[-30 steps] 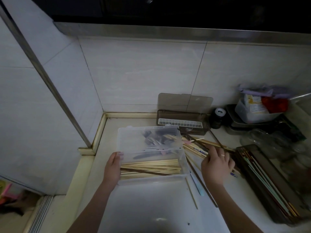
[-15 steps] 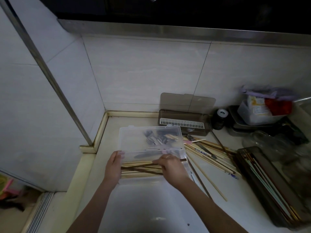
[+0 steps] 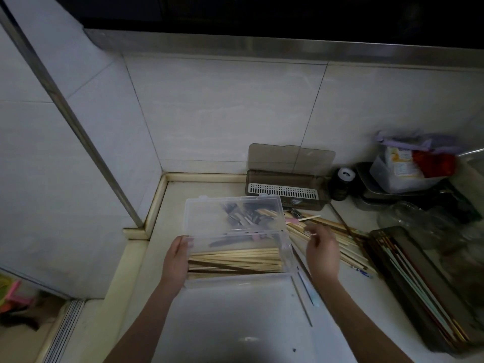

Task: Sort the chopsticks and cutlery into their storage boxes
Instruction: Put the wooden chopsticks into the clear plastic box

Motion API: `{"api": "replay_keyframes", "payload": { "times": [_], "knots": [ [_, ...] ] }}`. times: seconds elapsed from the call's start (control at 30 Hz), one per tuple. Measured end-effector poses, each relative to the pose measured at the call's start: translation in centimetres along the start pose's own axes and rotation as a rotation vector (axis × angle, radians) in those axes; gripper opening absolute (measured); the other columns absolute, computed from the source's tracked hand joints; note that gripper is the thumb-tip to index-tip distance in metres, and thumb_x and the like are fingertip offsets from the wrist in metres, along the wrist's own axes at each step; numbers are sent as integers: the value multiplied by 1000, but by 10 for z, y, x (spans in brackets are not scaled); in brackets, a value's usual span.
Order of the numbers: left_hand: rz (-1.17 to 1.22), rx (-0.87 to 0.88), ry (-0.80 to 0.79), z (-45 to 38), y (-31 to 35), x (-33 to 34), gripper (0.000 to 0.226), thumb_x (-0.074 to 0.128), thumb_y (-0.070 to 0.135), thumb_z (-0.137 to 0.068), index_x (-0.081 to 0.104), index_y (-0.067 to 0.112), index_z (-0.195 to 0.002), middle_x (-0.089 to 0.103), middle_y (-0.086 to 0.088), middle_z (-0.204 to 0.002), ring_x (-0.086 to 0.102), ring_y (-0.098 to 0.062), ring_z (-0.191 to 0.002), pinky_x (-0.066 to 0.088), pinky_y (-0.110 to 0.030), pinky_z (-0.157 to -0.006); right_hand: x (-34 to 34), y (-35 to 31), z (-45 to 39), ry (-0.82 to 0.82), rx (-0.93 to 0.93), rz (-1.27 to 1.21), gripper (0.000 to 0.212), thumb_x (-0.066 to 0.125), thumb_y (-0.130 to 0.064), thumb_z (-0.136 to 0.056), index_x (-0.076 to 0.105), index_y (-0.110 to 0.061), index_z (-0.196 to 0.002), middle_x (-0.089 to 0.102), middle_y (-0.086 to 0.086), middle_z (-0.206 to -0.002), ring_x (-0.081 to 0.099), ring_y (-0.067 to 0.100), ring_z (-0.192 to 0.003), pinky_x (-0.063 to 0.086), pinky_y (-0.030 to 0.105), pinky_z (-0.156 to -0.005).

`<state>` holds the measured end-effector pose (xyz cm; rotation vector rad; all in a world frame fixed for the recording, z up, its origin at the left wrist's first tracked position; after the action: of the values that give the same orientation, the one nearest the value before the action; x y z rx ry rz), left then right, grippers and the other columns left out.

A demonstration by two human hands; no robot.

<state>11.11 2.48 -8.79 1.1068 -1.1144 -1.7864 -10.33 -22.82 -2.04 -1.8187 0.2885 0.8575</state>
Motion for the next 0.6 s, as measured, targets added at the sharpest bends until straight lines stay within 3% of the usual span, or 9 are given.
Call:
{"api": "replay_keyframes", "payload": {
  "times": [0.1, 0.23, 0.33, 0.5, 0.6],
  "knots": [
    [3, 2, -1, 1, 2, 0, 25, 38, 32, -101, 62, 24, -97, 66, 1, -95, 61, -24, -91, 42, -36, -76, -9, 29, -8, -7, 156, 129, 27, 51, 0, -87, 58, -17, -107, 57, 3, -107, 55, 20, -97, 47, 31, -72],
    [-20, 43, -3, 2, 4, 0, 25, 39, 27, -101, 62, 21, -99, 66, -1, -96, 60, -23, -91, 42, -34, -77, 4, 68, 0, -368, 371, 241, 28, 66, -25, -82, 52, -15, -105, 57, 5, -100, 57, 23, -94, 52, 41, -81],
    [-23, 34, 1, 1, 2, -1, 23, 40, 30, -100, 62, 28, -94, 67, 0, -95, 60, -24, -85, 41, -35, -72, 8, 70, 13, -529, 314, 412, 24, 63, -31, -86, 56, -14, -101, 57, 6, -101, 57, 20, -95, 51, 38, -87],
    [-15, 32, 2, 4, 5, -1, 26, 38, 30, -101, 62, 20, -102, 66, -2, -98, 59, -20, -82, 42, -33, -69, 9, 57, 14, -507, 281, 512, 33, 54, -23, -93, 48, -5, -119, 56, 10, -112, 56, 22, -102, 48, 33, -88],
    [-12, 41, 0, 6, 8, 0, 27, 38, 29, -101, 62, 16, -104, 65, -2, -97, 57, -19, -80, 42, -31, -68, 4, 48, 16, -368, 375, 342, 28, 43, -17, -97, 41, -4, -121, 60, 12, -100, 59, 24, -89, 46, 35, -79]
  ]
}}
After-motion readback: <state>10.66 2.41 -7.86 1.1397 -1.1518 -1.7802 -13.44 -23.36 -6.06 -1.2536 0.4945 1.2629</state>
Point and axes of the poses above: each hand's wrist, its own z-axis away from the middle knuckle, its own x-axis out of the palm, y = z × x, the point moved 3 cm from there along -z, towards the middle knuckle
